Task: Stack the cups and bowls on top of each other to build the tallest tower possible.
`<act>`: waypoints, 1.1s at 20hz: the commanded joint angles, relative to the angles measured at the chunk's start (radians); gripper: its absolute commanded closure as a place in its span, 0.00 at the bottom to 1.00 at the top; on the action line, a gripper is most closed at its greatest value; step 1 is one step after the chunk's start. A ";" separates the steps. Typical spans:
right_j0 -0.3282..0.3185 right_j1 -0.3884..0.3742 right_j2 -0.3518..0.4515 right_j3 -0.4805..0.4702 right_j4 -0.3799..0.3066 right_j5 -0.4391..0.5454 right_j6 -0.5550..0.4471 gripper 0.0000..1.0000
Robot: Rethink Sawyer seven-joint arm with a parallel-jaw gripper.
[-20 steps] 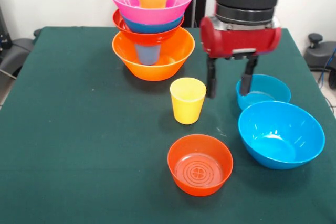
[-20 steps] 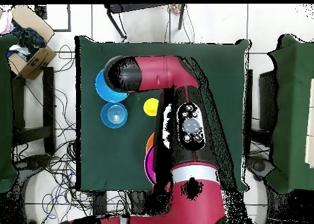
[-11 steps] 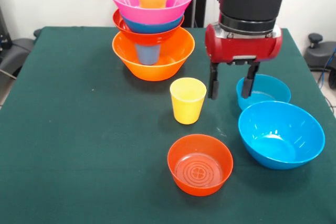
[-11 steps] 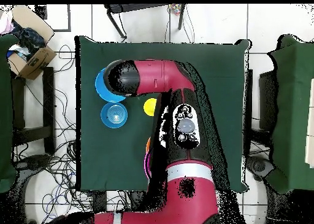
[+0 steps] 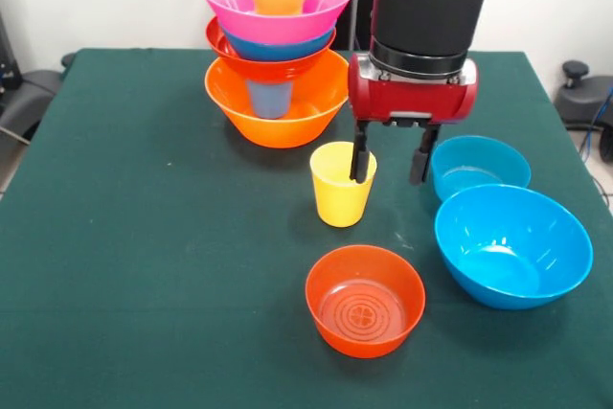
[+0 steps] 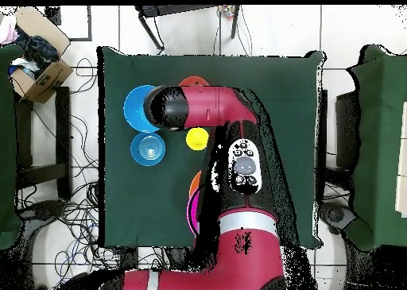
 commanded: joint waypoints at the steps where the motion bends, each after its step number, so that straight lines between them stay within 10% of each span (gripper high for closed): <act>1: 0.047 0.017 0.008 0.068 0.038 -0.043 0.220 0.00; 22: 0.153 0.119 -0.057 0.047 0.120 -0.246 0.446 0.00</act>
